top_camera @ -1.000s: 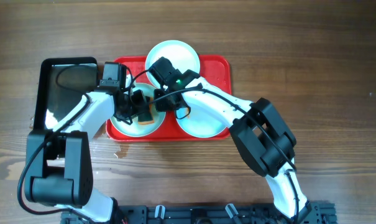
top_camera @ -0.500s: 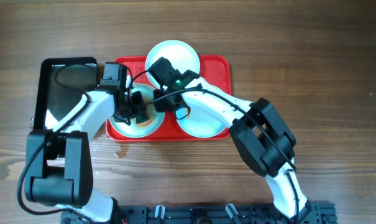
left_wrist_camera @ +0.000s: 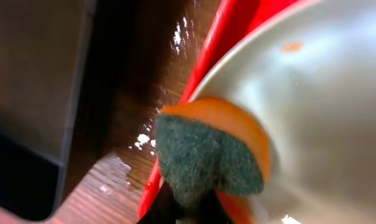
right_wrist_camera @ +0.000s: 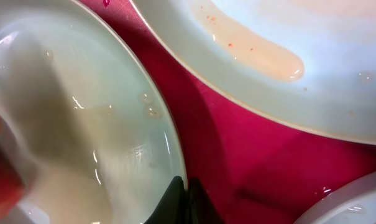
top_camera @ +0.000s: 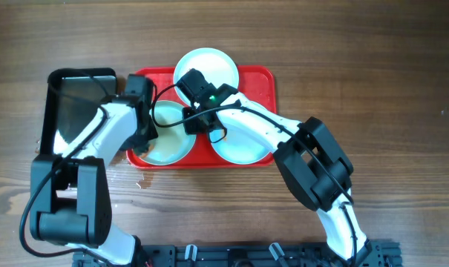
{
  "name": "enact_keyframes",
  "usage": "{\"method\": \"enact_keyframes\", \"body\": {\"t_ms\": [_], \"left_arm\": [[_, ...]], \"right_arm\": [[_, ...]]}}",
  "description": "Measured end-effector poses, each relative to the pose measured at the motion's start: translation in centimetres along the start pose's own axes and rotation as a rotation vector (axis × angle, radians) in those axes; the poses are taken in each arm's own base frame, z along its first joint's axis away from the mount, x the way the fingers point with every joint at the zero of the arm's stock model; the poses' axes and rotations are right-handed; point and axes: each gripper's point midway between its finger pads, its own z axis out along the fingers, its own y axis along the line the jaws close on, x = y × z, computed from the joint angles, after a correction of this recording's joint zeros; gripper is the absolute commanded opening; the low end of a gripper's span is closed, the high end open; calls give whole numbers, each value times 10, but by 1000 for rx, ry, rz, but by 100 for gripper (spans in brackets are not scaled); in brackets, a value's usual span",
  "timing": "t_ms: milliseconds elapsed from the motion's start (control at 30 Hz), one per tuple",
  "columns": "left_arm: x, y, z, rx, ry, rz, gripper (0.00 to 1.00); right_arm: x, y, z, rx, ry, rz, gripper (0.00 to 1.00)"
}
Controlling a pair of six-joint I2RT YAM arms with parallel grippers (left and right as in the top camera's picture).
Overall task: Clean dirty plates on tray and stack at the side
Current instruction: 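Hold the plate rim with the right gripper and scrub with the left sponge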
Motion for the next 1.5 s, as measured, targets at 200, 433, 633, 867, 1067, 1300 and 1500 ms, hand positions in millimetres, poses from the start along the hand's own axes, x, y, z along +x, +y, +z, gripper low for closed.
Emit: {"method": "enact_keyframes", "body": {"t_ms": [200,433,633,867,1067,1300,1500], "left_arm": [[-28,-40,-37,198,-106,17,4],[-32,-70,-41,339,-104,34,4],[-26,-92,-7,373,-29,38,4],[-26,-95,0,373,-16,36,4],[-9,-37,10,64,33,30,4],[-5,-1,6,-124,21,-12,4],[-25,-9,-33,4,-82,-106,4]], "right_arm": [[0,-1,0,2,1,1,5],[0,-2,0,3,1,4,4],[0,-2,0,3,1,3,4],[0,-4,0,6,4,6,4],[0,-3,0,5,5,-5,4],[1,-3,0,-3,12,-4,4],[0,-8,-1,3,14,6,4]]}}
